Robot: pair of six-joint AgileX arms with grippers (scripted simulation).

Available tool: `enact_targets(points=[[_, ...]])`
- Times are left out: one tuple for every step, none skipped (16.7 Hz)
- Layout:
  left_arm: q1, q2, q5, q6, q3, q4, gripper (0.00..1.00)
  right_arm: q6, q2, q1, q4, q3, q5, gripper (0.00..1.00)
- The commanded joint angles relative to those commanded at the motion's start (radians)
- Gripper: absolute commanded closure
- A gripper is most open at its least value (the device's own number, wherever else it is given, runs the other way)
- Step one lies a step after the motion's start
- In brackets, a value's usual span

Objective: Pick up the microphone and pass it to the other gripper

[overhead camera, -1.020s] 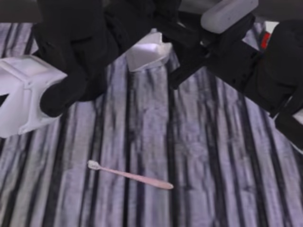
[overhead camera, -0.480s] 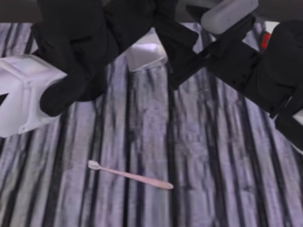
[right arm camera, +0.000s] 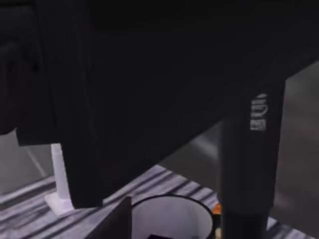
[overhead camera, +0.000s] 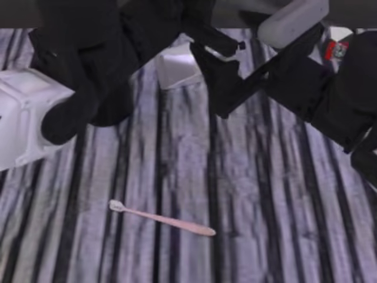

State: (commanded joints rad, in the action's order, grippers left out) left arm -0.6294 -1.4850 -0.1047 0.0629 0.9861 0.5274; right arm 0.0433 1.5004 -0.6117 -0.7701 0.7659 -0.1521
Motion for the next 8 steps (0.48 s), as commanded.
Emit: enact_targets(points=[[0.018,0.012,-0.015,-0.001,-0.010,-0.002,1.00,0.000,-0.035,0.006,0.006,-0.030,-0.004,0.00],[0.041,0.026,-0.033,-0.002,-0.023,-0.004,1.00,0.001,-0.079,0.011,0.013,-0.063,-0.010,0.00],[0.064,0.042,-0.053,-0.003,-0.036,-0.006,1.00,0.001,-0.127,0.015,0.020,-0.099,-0.017,0.00],[0.085,0.056,-0.072,-0.003,-0.047,-0.008,1.00,0.001,-0.171,0.019,0.026,-0.134,-0.024,0.00],[0.105,0.069,-0.090,-0.004,-0.059,-0.010,1.00,0.001,-0.206,0.022,0.031,-0.165,-0.031,0.00],[0.122,0.079,-0.104,-0.004,-0.068,-0.011,1.00,0.001,-0.229,0.025,0.034,-0.187,-0.036,0.00],[0.131,0.085,-0.112,-0.003,-0.074,-0.012,1.00,0.001,-0.242,0.026,0.035,-0.199,-0.040,0.00],[0.134,0.087,-0.114,-0.003,-0.075,-0.013,1.00,0.001,-0.244,0.026,0.036,-0.202,-0.040,0.00]])
